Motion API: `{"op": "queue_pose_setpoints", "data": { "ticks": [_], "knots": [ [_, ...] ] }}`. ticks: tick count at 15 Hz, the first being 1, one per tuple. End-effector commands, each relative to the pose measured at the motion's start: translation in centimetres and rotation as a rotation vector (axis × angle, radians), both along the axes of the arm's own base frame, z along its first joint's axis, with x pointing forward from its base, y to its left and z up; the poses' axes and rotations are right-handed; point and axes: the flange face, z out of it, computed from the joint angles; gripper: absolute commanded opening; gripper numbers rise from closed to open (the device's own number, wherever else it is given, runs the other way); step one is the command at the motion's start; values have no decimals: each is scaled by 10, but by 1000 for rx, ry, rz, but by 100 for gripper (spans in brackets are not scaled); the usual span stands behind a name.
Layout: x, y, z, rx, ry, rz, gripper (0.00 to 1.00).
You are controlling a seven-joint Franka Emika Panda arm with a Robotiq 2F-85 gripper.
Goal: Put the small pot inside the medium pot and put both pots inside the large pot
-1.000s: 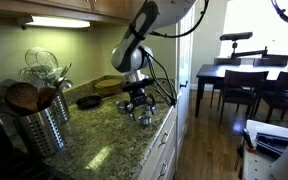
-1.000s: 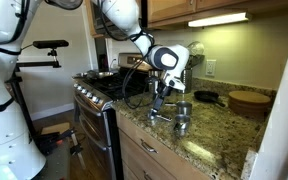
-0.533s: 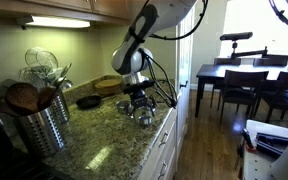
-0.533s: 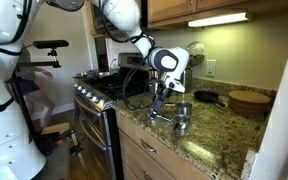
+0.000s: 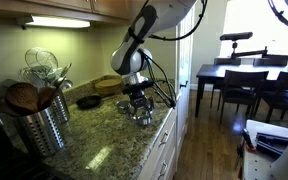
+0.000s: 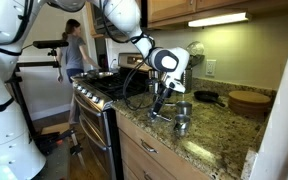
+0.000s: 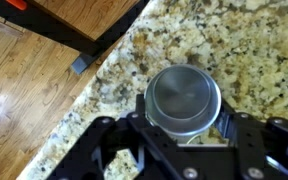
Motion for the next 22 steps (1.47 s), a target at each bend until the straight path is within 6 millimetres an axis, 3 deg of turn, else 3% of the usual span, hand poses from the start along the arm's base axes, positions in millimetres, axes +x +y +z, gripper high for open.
{"op": "queue_pose_setpoints", "data": {
  "ticks": [1,9,22],
  "knots": [
    [2,1,0,-15,-8,-18,40],
    [6,-10,13,-47,-23,-21,40],
    [44,-6,64,-131,-110,27,40]
  ]
}}
